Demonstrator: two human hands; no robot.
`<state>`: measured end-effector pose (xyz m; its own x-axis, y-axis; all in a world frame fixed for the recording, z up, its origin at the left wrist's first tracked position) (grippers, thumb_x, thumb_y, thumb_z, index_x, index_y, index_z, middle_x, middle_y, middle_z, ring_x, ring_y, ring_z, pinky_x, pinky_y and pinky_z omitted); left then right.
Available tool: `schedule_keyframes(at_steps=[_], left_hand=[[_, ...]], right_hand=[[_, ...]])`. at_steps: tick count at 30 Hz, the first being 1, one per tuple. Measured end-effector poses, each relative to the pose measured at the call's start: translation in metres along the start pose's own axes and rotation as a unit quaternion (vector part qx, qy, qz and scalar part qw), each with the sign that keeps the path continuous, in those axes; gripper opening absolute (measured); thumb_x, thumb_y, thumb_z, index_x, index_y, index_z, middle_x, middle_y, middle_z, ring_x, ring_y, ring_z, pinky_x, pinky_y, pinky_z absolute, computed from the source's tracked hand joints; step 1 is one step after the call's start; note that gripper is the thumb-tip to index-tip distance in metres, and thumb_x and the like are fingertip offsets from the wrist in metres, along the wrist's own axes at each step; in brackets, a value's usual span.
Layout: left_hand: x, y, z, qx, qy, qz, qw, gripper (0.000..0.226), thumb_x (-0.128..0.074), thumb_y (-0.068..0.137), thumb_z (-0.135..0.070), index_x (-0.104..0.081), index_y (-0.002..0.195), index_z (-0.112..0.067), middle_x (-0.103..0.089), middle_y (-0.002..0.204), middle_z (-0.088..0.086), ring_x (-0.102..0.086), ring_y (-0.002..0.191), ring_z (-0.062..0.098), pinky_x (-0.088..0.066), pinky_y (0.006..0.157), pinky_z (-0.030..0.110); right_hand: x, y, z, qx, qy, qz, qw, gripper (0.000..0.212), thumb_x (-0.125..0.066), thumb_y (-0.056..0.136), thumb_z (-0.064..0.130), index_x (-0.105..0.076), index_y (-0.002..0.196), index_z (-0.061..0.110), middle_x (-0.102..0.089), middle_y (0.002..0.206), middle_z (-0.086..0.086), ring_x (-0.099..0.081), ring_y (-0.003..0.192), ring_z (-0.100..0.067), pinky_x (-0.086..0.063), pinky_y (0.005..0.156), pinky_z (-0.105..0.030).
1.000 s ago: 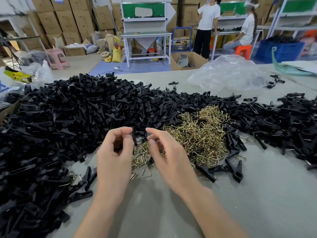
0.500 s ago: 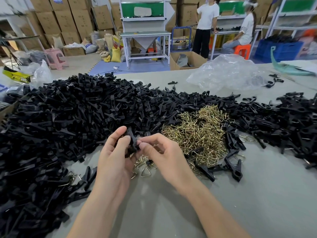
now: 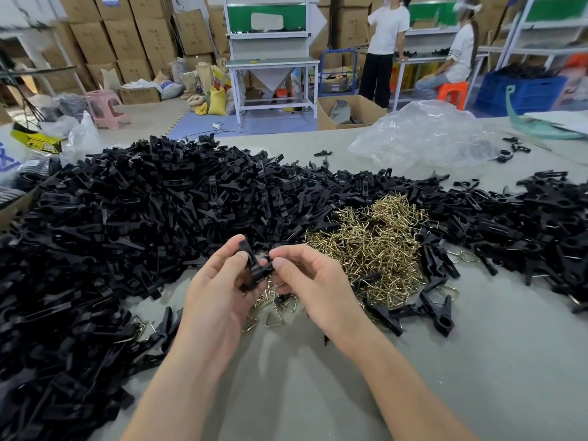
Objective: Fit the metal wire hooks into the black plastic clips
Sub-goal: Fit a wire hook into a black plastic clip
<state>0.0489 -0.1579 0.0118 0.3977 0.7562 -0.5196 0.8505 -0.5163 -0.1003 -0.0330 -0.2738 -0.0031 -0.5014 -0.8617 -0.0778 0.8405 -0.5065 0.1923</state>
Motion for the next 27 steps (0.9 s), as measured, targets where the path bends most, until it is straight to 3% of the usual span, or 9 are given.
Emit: schedule_keyframes(at_steps=[4,9,13,17,20,23,27], left_hand=[[0.001,-0.001,0.001,-0.004,-0.002,0.008,1.000,0.025,-0.054,0.100,-0.007,-0.067,0.120,-0.015,-0.070,0.083,0.004,-0.068,0.087,0.020,-0.058,0.079,0.038],[0.003,-0.001,-0.003,-0.016,-0.033,0.002,0.999,0.019,-0.058,0.099,-0.009,-0.062,0.115,-0.017,-0.070,0.091,0.001,-0.065,0.080,0.015,-0.054,0.063,0.024],[0.000,-0.001,0.000,-0.008,-0.012,0.012,1.000,0.014,-0.060,0.096,-0.013,-0.062,0.109,-0.018,-0.070,0.084,-0.002,-0.062,0.073,0.010,-0.054,0.066,0.024],[-0.005,-0.005,0.007,0.012,0.050,0.045,0.998,0.035,-0.070,0.080,-0.026,-0.068,0.114,-0.017,-0.071,0.088,-0.002,-0.061,0.071,0.008,-0.053,0.068,0.027],[-0.011,-0.009,0.012,0.020,0.093,0.083,0.992,0.035,-0.068,0.080,-0.026,-0.071,0.113,-0.014,-0.075,0.095,-0.002,-0.064,0.068,0.004,-0.053,0.059,0.022],[-0.013,-0.012,0.013,0.006,0.131,0.098,0.986,0.028,-0.068,0.081,-0.028,-0.076,0.106,-0.018,-0.077,0.105,0.004,-0.069,0.079,0.009,-0.056,0.062,0.023],[-0.009,-0.012,0.012,-0.027,0.169,0.072,0.983,0.020,-0.065,0.093,-0.026,-0.075,0.109,-0.018,-0.075,0.086,0.003,-0.062,0.062,0.014,-0.052,0.052,0.023]], right_hand=[[0.002,0.001,0.001,-0.022,0.056,-0.005,0.998,0.018,-0.061,0.100,0.006,-0.073,0.101,0.019,-0.076,0.090,0.007,-0.071,0.085,-0.007,-0.059,0.079,-0.025],[0.006,0.005,0.000,-0.053,0.147,-0.037,0.987,0.016,-0.057,0.101,0.003,-0.069,0.098,0.013,-0.072,0.088,0.005,-0.074,0.091,-0.017,-0.061,0.078,-0.031],[0.012,0.007,-0.002,-0.080,0.227,-0.046,0.970,0.013,-0.055,0.102,0.004,-0.063,0.103,0.013,-0.071,0.092,-0.003,-0.074,0.096,-0.024,-0.061,0.079,-0.038],[0.014,0.008,-0.001,-0.103,0.307,-0.043,0.945,0.020,-0.053,0.101,-0.001,-0.065,0.106,0.013,-0.073,0.100,-0.014,-0.075,0.092,-0.027,-0.062,0.074,-0.037],[0.014,0.009,-0.001,-0.111,0.323,-0.056,0.938,0.023,-0.054,0.099,-0.004,-0.069,0.103,0.013,-0.073,0.092,-0.009,-0.075,0.082,-0.021,-0.061,0.068,-0.032],[0.014,0.009,-0.003,-0.107,0.313,-0.060,0.942,0.023,-0.054,0.099,-0.004,-0.068,0.107,0.012,-0.074,0.094,-0.008,-0.075,0.086,-0.020,-0.060,0.069,-0.030],[0.015,0.009,-0.004,-0.094,0.284,-0.068,0.952,0.026,-0.051,0.099,-0.006,-0.068,0.109,0.012,-0.074,0.100,-0.008,-0.071,0.097,-0.021,-0.061,0.084,-0.034]])
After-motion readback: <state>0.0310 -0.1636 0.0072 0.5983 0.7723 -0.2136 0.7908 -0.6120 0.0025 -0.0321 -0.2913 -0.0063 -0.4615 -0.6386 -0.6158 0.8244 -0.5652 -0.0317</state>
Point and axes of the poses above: each hand's wrist, its own y-axis towards the middle knuckle, its own x-axis out of the back of the hand, z = x × y, the point moved 2 cm from there along y, towards the middle knuckle
